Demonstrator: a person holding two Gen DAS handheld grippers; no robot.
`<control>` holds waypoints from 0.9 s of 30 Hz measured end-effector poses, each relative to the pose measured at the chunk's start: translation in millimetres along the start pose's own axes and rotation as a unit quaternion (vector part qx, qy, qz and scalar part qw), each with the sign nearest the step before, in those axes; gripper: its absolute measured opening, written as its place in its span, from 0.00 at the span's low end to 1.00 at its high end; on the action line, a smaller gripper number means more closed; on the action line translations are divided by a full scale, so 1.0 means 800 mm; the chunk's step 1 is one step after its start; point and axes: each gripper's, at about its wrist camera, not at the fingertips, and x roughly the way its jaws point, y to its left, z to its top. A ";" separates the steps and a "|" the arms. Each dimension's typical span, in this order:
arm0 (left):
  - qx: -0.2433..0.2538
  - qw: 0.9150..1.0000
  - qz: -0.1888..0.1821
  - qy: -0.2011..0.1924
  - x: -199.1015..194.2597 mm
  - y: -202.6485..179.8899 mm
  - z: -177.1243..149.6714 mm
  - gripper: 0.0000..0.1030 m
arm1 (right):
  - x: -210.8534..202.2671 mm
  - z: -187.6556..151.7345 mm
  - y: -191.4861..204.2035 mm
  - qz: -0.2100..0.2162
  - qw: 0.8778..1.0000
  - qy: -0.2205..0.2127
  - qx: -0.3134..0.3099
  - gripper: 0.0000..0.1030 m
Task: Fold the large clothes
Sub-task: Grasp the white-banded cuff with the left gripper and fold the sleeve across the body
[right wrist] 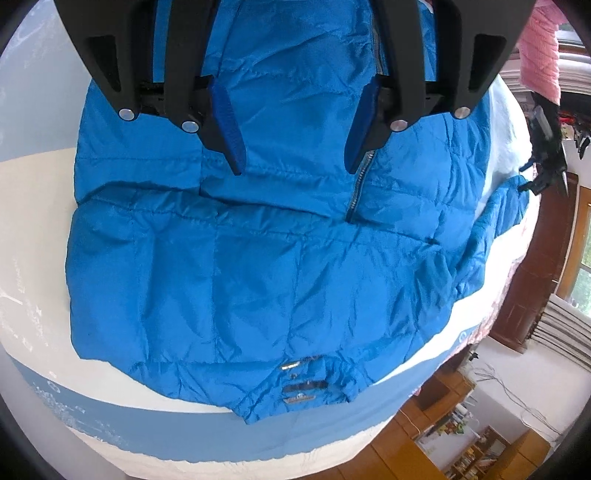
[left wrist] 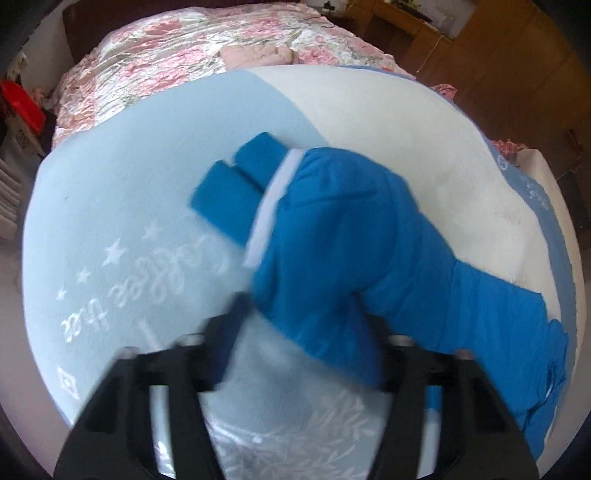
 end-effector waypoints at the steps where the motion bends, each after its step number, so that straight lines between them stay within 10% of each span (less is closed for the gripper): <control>1: -0.006 1.000 -0.005 0.002 0.002 -0.005 0.000 0.30 | 0.005 -0.001 -0.001 0.000 1.000 0.004 0.003 0.54; 16: 0.030 0.993 -0.080 -0.079 -0.069 -0.068 -0.007 0.09 | 0.021 -0.005 -0.011 -0.003 1.000 0.015 0.014 0.54; 27: 0.239 0.941 -0.197 -0.134 -0.188 -0.294 -0.119 0.09 | -0.028 -0.007 -0.031 -0.003 0.999 -0.024 0.022 0.54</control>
